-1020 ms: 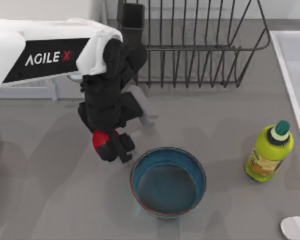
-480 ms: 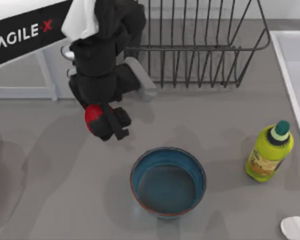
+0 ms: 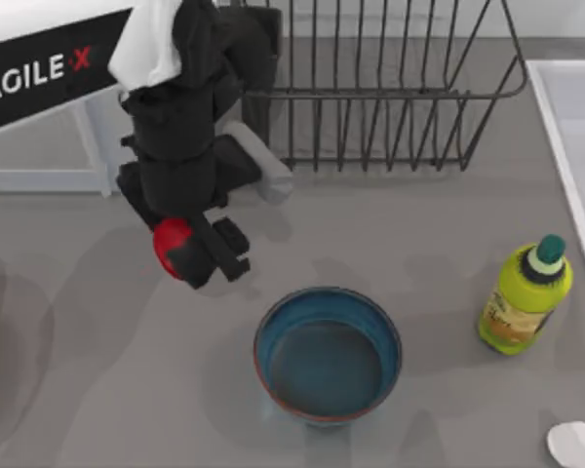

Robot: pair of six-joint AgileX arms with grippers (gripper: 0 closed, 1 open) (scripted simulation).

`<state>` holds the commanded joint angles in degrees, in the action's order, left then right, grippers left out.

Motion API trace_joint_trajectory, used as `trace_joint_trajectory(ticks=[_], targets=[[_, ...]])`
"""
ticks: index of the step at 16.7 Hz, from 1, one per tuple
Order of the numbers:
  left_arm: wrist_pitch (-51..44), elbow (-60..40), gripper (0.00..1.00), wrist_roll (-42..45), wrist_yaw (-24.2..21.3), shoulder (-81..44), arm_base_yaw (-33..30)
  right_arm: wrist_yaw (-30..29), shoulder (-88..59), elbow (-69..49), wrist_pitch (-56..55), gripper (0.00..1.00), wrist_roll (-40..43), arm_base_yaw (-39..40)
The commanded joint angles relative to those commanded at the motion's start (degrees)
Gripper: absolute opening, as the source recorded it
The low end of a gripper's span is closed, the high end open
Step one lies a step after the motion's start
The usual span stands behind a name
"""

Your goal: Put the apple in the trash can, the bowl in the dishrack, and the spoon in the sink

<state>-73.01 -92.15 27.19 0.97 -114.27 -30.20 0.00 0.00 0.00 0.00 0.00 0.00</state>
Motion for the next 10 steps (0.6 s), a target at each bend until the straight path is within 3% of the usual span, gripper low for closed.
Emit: trace_joint_trajectory(ticks=[5,10], targets=[[1.28,7.88,0.00,-19.00,-1.96,4.24,5.59,0.00,0.00,0.00,0.00,1.00,0.00,0.00],[2.50,14.69,0.00,-44.92,-3.38,10.29,16.98,0.00,0.00,0.00,0.00,1.00,0.00,0.00]])
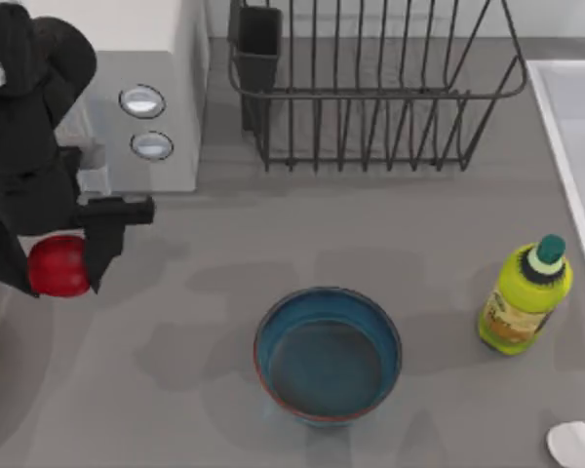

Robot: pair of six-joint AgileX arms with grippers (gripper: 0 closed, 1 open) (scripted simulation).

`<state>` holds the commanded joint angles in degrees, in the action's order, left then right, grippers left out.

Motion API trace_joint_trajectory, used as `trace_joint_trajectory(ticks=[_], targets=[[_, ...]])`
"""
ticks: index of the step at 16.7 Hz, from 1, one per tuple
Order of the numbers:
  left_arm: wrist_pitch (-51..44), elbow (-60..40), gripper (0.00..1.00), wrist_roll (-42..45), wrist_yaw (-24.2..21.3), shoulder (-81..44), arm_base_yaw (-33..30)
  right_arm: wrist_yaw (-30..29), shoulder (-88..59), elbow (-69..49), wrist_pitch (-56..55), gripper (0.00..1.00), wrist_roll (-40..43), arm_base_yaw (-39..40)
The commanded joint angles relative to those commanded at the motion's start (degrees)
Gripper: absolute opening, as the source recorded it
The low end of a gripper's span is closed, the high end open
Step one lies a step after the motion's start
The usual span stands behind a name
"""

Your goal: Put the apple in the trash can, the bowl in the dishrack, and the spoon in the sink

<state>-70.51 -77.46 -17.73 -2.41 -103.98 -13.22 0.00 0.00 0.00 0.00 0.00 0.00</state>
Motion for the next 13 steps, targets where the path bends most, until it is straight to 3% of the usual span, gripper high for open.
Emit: trace_joint_trajectory(ticks=[7,10,13], targets=[[0.07,3.30,0.00,-35.04,-0.35,10.30,21.00,0.00,0.00,0.00,0.00,1.00,0.00,0.00],[-0.20,3.07,0.00,-44.35,-0.16,13.93,28.03,0.00,0.00,0.00,0.00,1.00,0.00,0.00],[-0.36,2.72,0.00,-48.24,-0.01,15.73,31.48,0.00,0.00,0.00,0.00,1.00,0.00,0.00]])
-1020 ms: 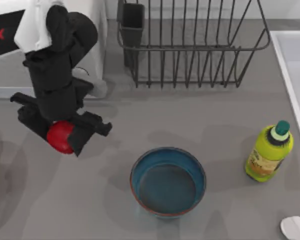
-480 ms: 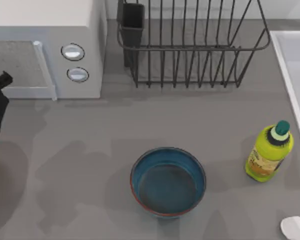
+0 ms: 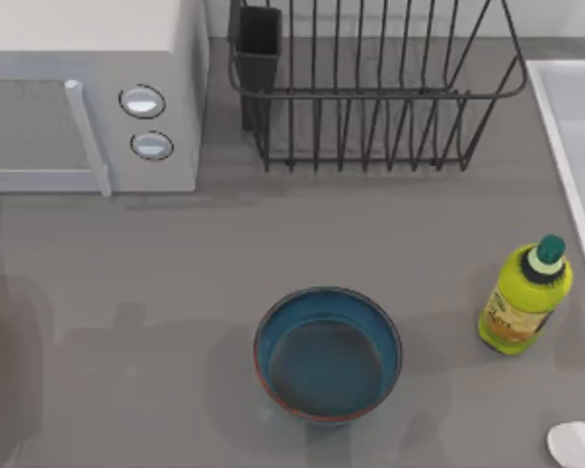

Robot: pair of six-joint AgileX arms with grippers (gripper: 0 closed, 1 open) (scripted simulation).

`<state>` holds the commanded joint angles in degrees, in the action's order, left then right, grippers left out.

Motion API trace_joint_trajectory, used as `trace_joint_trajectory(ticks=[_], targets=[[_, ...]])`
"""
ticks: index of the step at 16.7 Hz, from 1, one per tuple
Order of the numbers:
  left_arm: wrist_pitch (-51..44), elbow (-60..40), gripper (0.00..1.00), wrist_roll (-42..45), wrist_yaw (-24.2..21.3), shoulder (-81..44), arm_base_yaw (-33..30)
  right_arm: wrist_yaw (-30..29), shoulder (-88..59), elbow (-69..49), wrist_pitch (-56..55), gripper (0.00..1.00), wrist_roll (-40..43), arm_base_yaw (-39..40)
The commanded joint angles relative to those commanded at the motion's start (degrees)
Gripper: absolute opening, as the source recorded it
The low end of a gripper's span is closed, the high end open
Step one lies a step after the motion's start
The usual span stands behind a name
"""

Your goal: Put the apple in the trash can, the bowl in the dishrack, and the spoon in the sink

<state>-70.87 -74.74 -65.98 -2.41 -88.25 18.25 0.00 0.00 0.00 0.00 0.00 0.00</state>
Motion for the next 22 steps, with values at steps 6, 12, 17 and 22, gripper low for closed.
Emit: trace_joint_trajectory(ticks=[6,12,17,22], targets=[[0.19,0.21,0.00,0.10,0.00,-0.21,-0.14,0.00,0.00,0.00,0.00,1.00,0.00,0.00],[10.75,7.97,0.00,-0.05,0.05,-1.86,-0.22,0.00,0.00,0.00,0.00,1.00,0.00,0.00],[15.99,12.61,0.00,-0.36,0.03,-3.30,-0.21,0.00,0.00,0.00,0.00,1.00,0.00,0.00],[15.99,12.61,0.23,-0.36,0.03,-3.30,-0.21,0.00,0.00,0.00,0.00,1.00,0.00,0.00]])
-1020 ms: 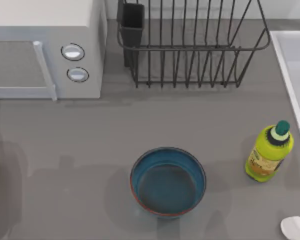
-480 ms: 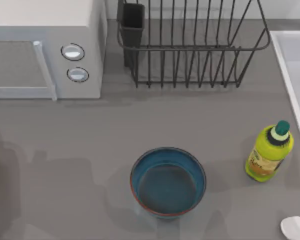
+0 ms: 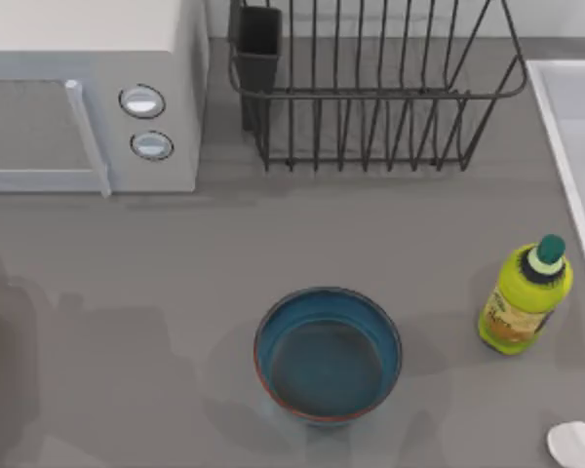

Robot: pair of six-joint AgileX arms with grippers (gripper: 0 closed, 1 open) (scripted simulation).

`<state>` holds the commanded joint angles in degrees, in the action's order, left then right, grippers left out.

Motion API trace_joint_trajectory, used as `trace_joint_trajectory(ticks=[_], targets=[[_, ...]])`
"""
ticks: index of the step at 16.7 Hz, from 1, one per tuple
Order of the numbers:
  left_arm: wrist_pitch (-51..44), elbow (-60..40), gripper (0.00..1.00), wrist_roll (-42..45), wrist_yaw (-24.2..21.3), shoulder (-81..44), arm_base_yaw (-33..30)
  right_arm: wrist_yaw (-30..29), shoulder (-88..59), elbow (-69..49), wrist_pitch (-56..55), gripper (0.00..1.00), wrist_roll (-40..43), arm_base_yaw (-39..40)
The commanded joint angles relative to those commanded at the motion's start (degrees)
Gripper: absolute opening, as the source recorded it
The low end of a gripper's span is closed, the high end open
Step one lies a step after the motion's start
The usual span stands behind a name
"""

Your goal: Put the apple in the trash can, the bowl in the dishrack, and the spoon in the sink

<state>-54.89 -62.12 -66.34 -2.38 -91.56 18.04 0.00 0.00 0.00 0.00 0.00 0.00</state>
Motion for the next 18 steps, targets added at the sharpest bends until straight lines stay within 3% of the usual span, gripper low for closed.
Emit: trace_joint_trajectory(ticks=[10,18], targets=[[0.00,0.00,0.98,0.00,0.00,0.00,0.00,0.00,0.00,0.00,0.00,1.00,0.00,0.00],[0.00,0.00,1.00,0.00,0.00,0.00,0.00,0.00,0.00,0.00,0.00,1.00,0.00,0.00]])
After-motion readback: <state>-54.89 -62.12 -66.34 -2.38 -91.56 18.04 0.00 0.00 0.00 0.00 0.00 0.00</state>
